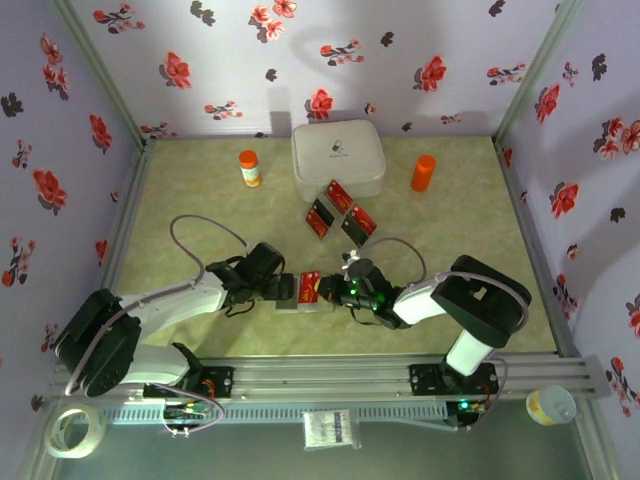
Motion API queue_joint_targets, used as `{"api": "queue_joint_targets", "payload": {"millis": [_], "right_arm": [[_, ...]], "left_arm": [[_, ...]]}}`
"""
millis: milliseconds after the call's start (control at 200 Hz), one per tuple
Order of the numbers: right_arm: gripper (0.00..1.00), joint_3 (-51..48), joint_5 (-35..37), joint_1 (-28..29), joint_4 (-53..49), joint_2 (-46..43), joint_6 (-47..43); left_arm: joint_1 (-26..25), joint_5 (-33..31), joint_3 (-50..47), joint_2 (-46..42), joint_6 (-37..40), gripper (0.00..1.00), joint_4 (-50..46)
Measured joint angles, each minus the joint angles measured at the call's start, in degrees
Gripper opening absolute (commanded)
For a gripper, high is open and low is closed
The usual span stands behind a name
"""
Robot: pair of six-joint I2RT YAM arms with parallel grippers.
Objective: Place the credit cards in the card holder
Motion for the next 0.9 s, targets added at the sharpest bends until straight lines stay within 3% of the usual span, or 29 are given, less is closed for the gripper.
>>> {"api": "queue_joint_targets", "payload": {"millis": [900], "right_arm": [[0.00,0.5,0.4,-0.3,-5.2,-4.7,-1.1]], "left_arm": [[-1.5,-0.8,-3.3,2.8,-3.3,0.99,1.5]]}}
